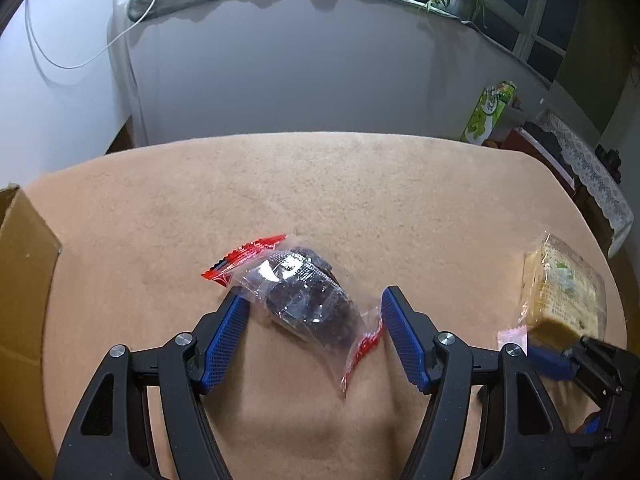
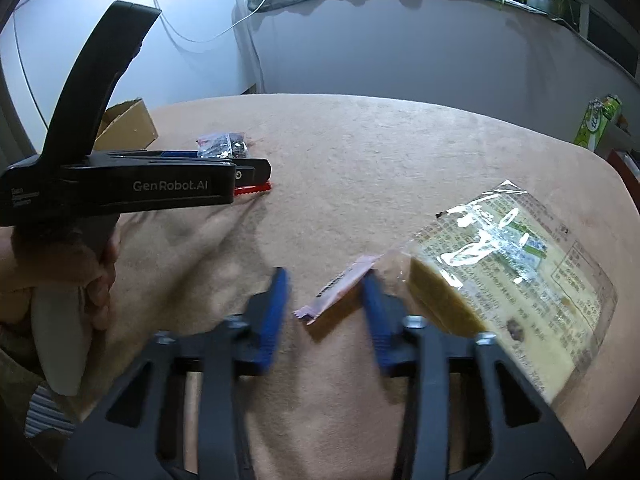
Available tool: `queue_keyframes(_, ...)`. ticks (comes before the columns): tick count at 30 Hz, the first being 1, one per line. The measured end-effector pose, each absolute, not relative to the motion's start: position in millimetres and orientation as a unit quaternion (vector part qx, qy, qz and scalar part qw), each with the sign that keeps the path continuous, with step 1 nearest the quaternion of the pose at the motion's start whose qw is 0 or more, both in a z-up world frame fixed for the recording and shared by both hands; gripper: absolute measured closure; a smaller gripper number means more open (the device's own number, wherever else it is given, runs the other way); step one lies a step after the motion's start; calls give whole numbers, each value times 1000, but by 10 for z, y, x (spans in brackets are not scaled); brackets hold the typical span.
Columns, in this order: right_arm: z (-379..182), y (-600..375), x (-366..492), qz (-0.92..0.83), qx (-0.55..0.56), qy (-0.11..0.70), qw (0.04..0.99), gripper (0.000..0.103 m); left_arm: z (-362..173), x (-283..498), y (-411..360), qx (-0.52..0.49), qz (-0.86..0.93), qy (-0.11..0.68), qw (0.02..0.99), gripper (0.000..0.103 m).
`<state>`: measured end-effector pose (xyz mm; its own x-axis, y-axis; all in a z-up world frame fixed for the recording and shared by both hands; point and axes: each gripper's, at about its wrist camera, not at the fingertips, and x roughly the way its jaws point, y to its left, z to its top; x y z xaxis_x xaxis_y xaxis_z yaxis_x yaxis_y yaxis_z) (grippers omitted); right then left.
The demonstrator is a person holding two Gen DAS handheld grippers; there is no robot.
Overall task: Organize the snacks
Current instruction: 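Grasp the clear bag of dark candy with the left tool while the right grasps the pink wrapper, then lift the dark candy bag with the left tool toward the box while the right holds the wrapper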
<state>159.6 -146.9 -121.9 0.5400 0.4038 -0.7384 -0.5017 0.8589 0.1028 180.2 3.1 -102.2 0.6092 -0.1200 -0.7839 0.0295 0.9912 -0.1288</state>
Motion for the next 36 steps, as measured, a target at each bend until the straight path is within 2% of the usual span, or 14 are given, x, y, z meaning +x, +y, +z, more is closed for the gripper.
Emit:
queue_keyframes(1,-1219,-1474,1599,259,-59,404,876,86,-1022,1795,38,-52,-42,437,897,37)
queue_keyframes(2,-1219,-1476,1598,260,-58,404,875,89,-1015,1795,70,-52,-41,435,898,47)
queue_keyframes(4,-1217,-1481,1595,263,-60,402,875,92,-1011,1763,108,-58,-45,430,900,50)
queue_keyframes(5,-1216,-1487,1590,265,-60,401,875,95,-1007,1763,130,-62,-48,429,900,59)
queue_keyframes(14,-1198,-1670,1468,277,-38,382,881,97,-906,1661,129,-75,-80,401,910,62)
queue_keyframes(26,-1030,-1824,1165,268,-19,342,901,97,-731,1045,87,-84,-96,357,925,62)
queue_keyframes(36,-440,-1755,889,262,-29,286,921,97,-231,738,85,-70,-111,302,944,62)
